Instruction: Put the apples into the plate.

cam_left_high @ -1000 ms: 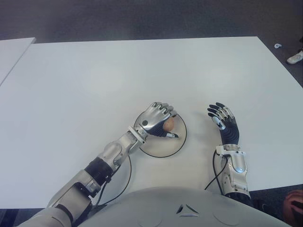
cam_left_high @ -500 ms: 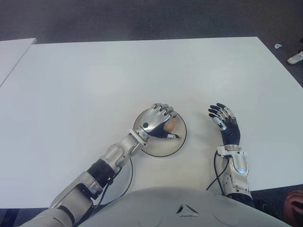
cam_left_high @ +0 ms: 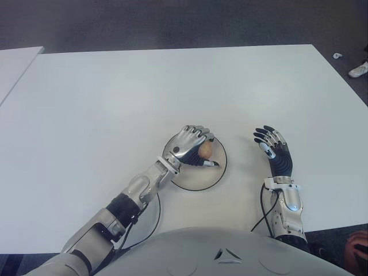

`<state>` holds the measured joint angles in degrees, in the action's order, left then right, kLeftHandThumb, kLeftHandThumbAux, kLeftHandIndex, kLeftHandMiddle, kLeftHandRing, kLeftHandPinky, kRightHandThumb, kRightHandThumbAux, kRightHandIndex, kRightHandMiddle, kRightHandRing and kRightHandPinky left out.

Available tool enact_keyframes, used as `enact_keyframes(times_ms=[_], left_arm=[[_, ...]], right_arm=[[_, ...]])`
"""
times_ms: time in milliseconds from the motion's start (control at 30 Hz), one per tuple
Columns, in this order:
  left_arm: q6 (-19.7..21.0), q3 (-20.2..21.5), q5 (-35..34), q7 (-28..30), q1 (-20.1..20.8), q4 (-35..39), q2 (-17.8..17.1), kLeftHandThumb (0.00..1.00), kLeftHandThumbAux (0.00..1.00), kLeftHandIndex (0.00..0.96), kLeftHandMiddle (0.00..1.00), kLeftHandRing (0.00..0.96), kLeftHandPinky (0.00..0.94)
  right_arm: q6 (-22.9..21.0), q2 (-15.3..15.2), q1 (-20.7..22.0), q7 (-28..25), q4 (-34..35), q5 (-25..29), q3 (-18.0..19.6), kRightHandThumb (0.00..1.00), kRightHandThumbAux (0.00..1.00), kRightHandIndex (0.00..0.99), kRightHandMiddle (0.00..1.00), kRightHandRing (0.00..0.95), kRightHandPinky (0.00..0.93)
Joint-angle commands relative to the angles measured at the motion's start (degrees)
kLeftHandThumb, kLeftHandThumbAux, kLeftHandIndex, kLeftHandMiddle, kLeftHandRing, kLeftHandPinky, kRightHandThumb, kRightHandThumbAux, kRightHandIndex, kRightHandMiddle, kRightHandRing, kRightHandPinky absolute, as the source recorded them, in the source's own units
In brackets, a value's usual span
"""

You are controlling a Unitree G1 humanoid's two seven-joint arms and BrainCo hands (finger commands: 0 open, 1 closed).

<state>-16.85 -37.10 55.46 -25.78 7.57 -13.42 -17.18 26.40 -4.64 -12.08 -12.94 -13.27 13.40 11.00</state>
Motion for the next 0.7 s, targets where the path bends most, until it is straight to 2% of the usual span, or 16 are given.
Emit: enact_keyframes(times_ms=[33, 67, 167, 200, 233, 267, 300, 467, 567, 700], left_arm=[[-0.7, -0.2, -2.2, 4.2, -2.7, 0.3, -1.1, 0.701, 0.691, 0.432, 0.699, 0.667, 0.655], [-0.6, 0.0, -2.2, 4.6, -2.9, 0.8, -1.3, 0.595, 0.582, 0.428, 0.686, 0.656, 0.647], [0.1, 0.4, -2.2, 6.3, -3.3, 2.3, -1.7, 0.460, 0.445, 0.418, 0.665, 0.638, 0.631], [0.3, 0.5, -2.2, 6.9, -3.5, 2.9, -1.8, 0.424, 0.412, 0.403, 0.635, 0.612, 0.597], [0.8, 0.7, -2.2, 8.0, -3.7, 3.8, -2.0, 0.411, 0.401, 0.397, 0.624, 0.603, 0.584], [1.1, 0.9, -2.2, 8.8, -3.9, 4.5, -2.1, 0.378, 0.378, 0.377, 0.572, 0.552, 0.523], [1.5, 1.1, -2.2, 9.8, -4.2, 5.6, -2.4, 0.366, 0.370, 0.369, 0.553, 0.533, 0.500], [2.6, 1.8, -1.6, 12.9, -4.9, 9.0, -3.4, 0.258, 0.309, 0.275, 0.354, 0.322, 0.290], [3.1, 2.3, -1.5, 14.5, -5.2, 10.9, -3.8, 0.231, 0.295, 0.231, 0.293, 0.254, 0.228], [3.7, 3.2, -1.4, 16.8, -5.8, 13.7, -4.5, 0.206, 0.284, 0.196, 0.250, 0.206, 0.189]], right_arm=[[-1.1, 0.1, -0.3, -0.1, -1.1, 0.2, 0.2, 0.389, 0.608, 0.211, 0.303, 0.277, 0.270], [-1.1, 0.1, -0.3, -0.1, -1.2, 0.2, 0.2, 0.389, 0.608, 0.211, 0.303, 0.277, 0.270], [-1.1, 0.1, -0.3, -0.2, -1.2, 0.2, 0.3, 0.389, 0.608, 0.211, 0.303, 0.277, 0.270], [-1.1, 0.1, -0.3, -0.2, -1.2, 0.2, 0.3, 0.389, 0.608, 0.211, 0.303, 0.277, 0.270], [-1.1, 0.1, -0.3, -0.2, -1.2, 0.2, 0.3, 0.389, 0.608, 0.211, 0.303, 0.277, 0.270], [-1.1, 0.2, -0.3, -0.2, -1.2, 0.2, 0.3, 0.389, 0.608, 0.211, 0.303, 0.277, 0.270], [-1.0, 0.1, -0.2, -0.2, -1.3, 0.1, 0.3, 0.389, 0.608, 0.211, 0.303, 0.277, 0.270], [-1.0, 0.2, 0.0, -0.2, -1.6, 0.1, 0.4, 0.389, 0.608, 0.211, 0.303, 0.277, 0.270], [-0.9, 0.1, 0.1, -0.3, -1.8, 0.2, 0.5, 0.389, 0.608, 0.211, 0.303, 0.277, 0.270], [-0.9, 0.1, 0.2, -0.3, -1.9, 0.1, 0.5, 0.389, 0.608, 0.211, 0.303, 0.277, 0.270]])
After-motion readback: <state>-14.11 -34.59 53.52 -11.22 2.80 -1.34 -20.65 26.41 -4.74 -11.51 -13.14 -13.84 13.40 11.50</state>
